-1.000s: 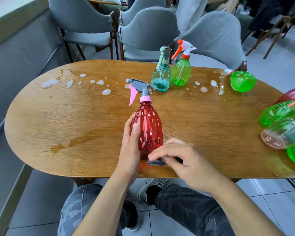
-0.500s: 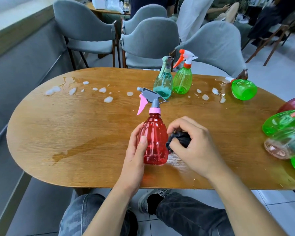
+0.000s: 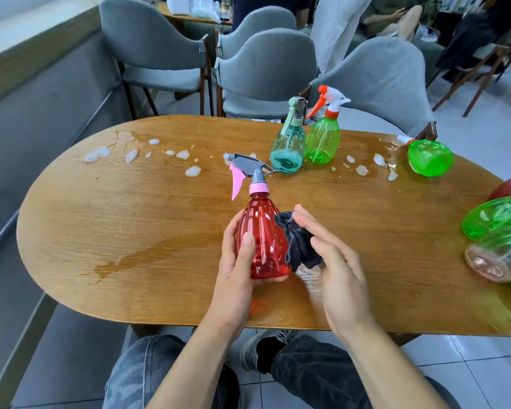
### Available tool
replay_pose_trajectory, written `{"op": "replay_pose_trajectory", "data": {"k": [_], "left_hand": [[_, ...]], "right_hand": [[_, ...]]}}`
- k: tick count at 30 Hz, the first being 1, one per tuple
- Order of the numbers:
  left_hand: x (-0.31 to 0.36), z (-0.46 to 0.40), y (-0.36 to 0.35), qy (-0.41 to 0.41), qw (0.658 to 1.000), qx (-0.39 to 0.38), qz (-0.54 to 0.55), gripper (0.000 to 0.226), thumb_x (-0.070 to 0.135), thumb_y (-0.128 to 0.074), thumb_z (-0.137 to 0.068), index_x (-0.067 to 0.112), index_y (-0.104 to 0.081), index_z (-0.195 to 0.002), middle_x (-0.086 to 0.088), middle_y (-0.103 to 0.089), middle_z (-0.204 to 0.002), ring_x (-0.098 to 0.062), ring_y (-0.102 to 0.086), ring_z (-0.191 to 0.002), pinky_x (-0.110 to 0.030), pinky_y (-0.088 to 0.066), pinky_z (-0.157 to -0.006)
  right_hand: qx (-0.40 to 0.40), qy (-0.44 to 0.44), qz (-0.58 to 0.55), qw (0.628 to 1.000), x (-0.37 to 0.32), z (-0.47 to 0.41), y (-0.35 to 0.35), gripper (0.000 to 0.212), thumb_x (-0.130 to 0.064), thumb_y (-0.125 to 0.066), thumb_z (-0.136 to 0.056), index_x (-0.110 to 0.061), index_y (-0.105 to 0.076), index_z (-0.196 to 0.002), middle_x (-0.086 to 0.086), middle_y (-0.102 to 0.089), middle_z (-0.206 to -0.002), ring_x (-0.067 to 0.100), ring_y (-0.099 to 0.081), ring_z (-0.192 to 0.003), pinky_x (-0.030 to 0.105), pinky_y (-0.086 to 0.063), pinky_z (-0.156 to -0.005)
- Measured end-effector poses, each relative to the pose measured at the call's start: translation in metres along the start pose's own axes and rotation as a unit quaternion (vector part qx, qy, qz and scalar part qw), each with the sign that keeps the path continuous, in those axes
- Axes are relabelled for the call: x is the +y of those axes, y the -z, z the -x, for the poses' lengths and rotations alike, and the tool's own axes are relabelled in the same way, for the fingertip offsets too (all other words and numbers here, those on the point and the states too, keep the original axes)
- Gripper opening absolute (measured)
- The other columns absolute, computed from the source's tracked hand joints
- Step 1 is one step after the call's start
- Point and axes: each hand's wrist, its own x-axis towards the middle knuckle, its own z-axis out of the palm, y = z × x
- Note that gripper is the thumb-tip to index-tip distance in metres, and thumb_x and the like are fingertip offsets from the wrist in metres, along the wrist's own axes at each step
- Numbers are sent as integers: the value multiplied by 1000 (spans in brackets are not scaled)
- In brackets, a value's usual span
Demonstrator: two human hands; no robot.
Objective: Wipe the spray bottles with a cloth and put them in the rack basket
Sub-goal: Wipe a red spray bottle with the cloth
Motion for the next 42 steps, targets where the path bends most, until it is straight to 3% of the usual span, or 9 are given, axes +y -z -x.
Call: {"op": "replay_pose_trajectory", "data": {"k": [3, 9, 17, 21, 28, 35, 37, 39, 42], "left_hand": [[0, 0, 0, -1, 1000, -11, -12, 50, 50, -54, -102, 46, -47, -151, 0, -64, -147, -32, -67, -131, -51, -64, -83], [1, 1, -1, -2, 1000, -3, -22, 57, 57, -59, -97, 45, -47, -151, -1, -65, -146, -31, -68, -128, -45, -65, -77], [-3, -1, 1, -1, 998, -7, -54, 54, 62, -63, -93, 53, -53, -145, 4, -63, -148, -26, -62, -137, -67, -49, -110], [-3, 0, 0, -10, 998, -5, -64, 56, 64, -63, -93, 51, -52, -146, 2, -63, -148, -29, -62, -136, -71, -48, -110], [-3, -3, 0, -28, 998, 4, -57, 56, 57, -63, -96, 43, -54, -150, -2, -62, -151, -30, -59, -140, -70, -42, -115], [-1, -2, 1, -20, 999, -4, -32, 59, 58, -65, -93, 43, -55, -149, -6, -62, -150, -42, -61, -135, -76, -49, -101], [0, -3, 0, -9, 1000, -1, -20, 59, 59, -65, -93, 43, -55, -148, -8, -65, -145, -42, -66, -126, -61, -62, -81], [-1, -3, 1, -7, 1000, -1, -11, 61, 60, -63, -94, 40, -53, -150, -11, -67, -141, -41, -70, -117, -47, -63, -70], [-2, -4, 1, -12, 1000, 17, -3, 67, 64, -65, -92, 35, -53, -151, -13, -68, -140, -36, -69, -124, -53, -58, -96]], "right_hand": [[-30, -2, 57, 998, -4, -2, 10, 46, 8, -52, -104, -26, -73, -128, -13, -64, -144, 1, -54, -139, 15, -49, -103], [-52, -33, 112, 992, -7, -7, 19, 60, 1, -70, -97, -37, -59, -142, -16, -69, -133, 3, -62, -128, 19, -52, -102], [168, 45, 157, 972, -4, -27, 16, 38, -14, -79, -92, -40, -65, -114, -7, -73, -110, 13, -71, -103, 37, -61, -85], [107, 77, 235, 963, 4, -20, 0, 27, -25, -76, -94, -35, -62, -116, -13, -68, -108, 5, -67, -101, 26, -59, -78], [-11, 243, 322, 915, 4, -2, 0, 38, -28, -74, -96, -21, -66, -133, -13, -66, -123, 12, -65, -117, 41, -58, -95], [63, 102, 230, 966, 2, -37, -11, 36, -47, -66, -99, -26, -69, -129, -13, -63, -120, 9, -64, -116, 44, -56, -100], [43, 109, 257, 959, 10, -29, -11, 41, -51, -60, -101, -24, -69, -130, -13, -59, -116, 9, -63, -113, 43, -57, -97], [7, 147, 295, 944, 18, -14, -6, 41, -48, -57, -104, -24, -65, -136, -14, -57, -119, 10, -62, -115, 39, -57, -96], [-58, 282, 405, 868, 30, 8, 8, 41, -31, -65, -100, -23, -62, -141, -6, -54, -122, 11, -54, -115, 26, -46, -103]]}}
